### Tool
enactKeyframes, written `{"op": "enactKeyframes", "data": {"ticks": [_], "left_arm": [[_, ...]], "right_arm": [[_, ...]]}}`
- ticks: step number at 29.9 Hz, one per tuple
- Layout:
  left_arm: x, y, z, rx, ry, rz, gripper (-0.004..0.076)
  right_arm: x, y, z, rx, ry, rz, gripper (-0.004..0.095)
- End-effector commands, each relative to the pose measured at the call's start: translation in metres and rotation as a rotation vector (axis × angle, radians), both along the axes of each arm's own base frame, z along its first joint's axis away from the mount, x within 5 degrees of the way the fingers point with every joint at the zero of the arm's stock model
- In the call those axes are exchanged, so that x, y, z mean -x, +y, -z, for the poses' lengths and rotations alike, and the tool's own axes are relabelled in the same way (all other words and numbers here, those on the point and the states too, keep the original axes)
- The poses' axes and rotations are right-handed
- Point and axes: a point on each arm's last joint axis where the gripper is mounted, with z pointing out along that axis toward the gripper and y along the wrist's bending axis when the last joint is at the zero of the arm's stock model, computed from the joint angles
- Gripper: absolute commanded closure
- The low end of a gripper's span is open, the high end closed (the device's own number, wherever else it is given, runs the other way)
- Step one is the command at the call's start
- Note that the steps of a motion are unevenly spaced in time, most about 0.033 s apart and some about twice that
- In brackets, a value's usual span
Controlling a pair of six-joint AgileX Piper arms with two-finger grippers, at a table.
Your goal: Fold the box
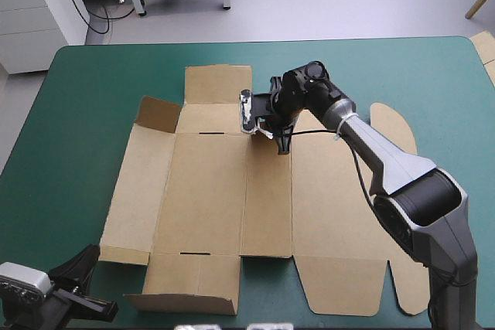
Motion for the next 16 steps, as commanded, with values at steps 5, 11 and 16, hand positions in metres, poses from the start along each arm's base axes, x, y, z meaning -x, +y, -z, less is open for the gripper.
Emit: {"op": "enactKeyframes", "data": {"ticks": [5, 11, 16], "left_arm": [[0.0030, 0.0005, -0.0138, 0.040, -0.105, -0.006, 0.0731], [0.0030, 0.0005, -0.0138, 0.040, -0.105, -0.006, 0.0731], [0.0030, 0.0005, -0.0138, 0.040, -0.105, -0.006, 0.0731]], "right_arm": [[0.0051, 0.0121, -0.0229, -0.124, -0.039, 0.020, 0.0929], [0.0060, 0.0149, -0.0239, -0.161, -0.027, 0.021, 0.0812], [0.0021, 0.0143, -0.0257, -0.194, -0.044, 0.099, 0.0349]]}}
